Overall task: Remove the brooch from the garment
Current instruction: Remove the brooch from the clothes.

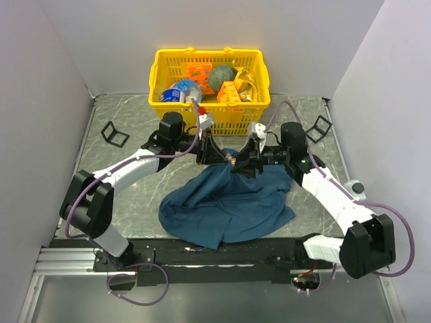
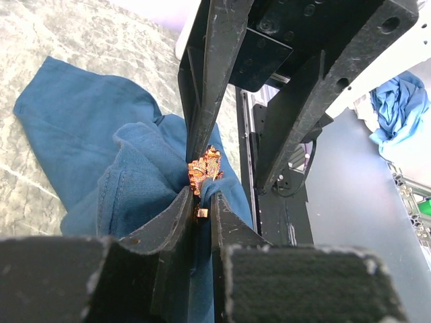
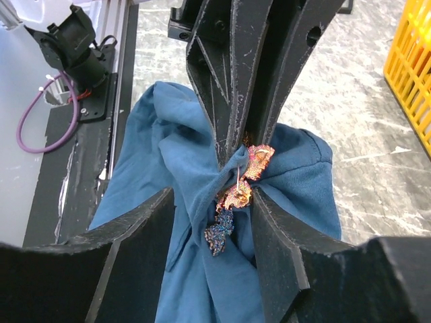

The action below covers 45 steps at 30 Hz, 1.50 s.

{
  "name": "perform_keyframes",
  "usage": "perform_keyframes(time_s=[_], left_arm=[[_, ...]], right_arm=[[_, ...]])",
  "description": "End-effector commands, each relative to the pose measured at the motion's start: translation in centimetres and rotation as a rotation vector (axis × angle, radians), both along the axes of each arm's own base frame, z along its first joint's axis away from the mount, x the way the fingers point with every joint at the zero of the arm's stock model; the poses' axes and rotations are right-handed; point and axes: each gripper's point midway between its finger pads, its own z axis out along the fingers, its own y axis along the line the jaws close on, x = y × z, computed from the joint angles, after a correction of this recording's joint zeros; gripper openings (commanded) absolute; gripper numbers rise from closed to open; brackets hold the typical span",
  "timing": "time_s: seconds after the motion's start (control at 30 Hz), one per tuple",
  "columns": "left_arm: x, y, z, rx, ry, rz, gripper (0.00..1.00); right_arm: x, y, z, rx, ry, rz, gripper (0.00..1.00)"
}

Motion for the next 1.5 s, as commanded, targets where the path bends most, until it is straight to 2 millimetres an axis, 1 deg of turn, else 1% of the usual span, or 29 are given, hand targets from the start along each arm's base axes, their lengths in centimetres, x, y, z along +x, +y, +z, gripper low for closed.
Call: perform_keyframes(time_s=[0.0,0.07,0.27,0.33,0.4,0.43,0.47,0.5,0.63,0.67,0.7,0.83,0.97,1.03,1.33,1.47], left_arm=[[-0.2,0.1,2.1,-0.043,-0.092,-0.001,0.11],[-0.3,0.2,2.1,-0.044,-0.094,-0.003,0.11],[-0.6,0.3,2.6,-0.049,-0.111,-0.007,0.12],[-0.7,0.4,2.7,-0.052,-0.115,-0.008,0.12],[-0.8,0.5,2.5,-0.046,-0.116,-0.009,0.12],[-0.7,0.5,2.5,-0.043,-0.119,-0.01,0.12],[-0.7,0.5,2.6,-0.041,-0.126,-0.006,0.12],[-0.7,0.5,2.5,-0.038,-0.139,-0.005,0.12],[-0.9,0.7,2.6,-0.031,-0.168,-0.002,0.11],[-1.1,0.7,2.5,-0.025,-0.17,-0.005,0.11],[-1.1,0.7,2.5,-0.021,-0.186,-0.003,0.11],[-1.5,0.5,2.4,-0.017,-0.187,-0.011,0.11],[-1.6,0.3,2.4,-0.018,-0.191,-0.012,0.11],[-1.6,0.2,2.4,-0.015,-0.19,-0.015,0.11],[-1.9,0.0,2.2,-0.013,-0.194,-0.022,0.12],[-1.9,-0.2,2.2,-0.009,-0.194,-0.025,0.12]], right_arm=[[0.5,0.3,1.4,0.024,-0.038,0.014,0.52],[0.4,0.0,1.6,0.032,-0.01,0.039,0.5],[0.7,-0.6,2.0,0.069,0.042,0.057,0.43],[0.6,-0.7,2.0,0.069,0.062,0.065,0.43],[0.7,-0.8,2.5,0.069,0.034,0.088,0.44],[0.2,-1.1,2.1,0.059,0.087,0.096,0.44],[0.3,-1.1,3.0,0.061,0.077,0.111,0.45],[0.3,-1.4,3.2,0.062,0.056,0.131,0.45],[0.3,-1.9,4.4,0.065,0.071,0.124,0.47],[0.7,-1.8,4.8,0.072,0.039,0.117,0.47],[0.8,-1.8,5.0,0.074,0.068,0.099,0.49],[1.6,-1.0,5.5,0.06,0.04,0.07,0.51],[1.3,0.4,4.7,0.035,0.061,0.084,0.53],[1.3,0.7,4.5,0.033,0.067,0.084,0.54],[1.4,1.8,4.1,0.02,0.089,0.102,0.52],[1.5,2.1,4.0,0.021,0.1,0.109,0.47]])
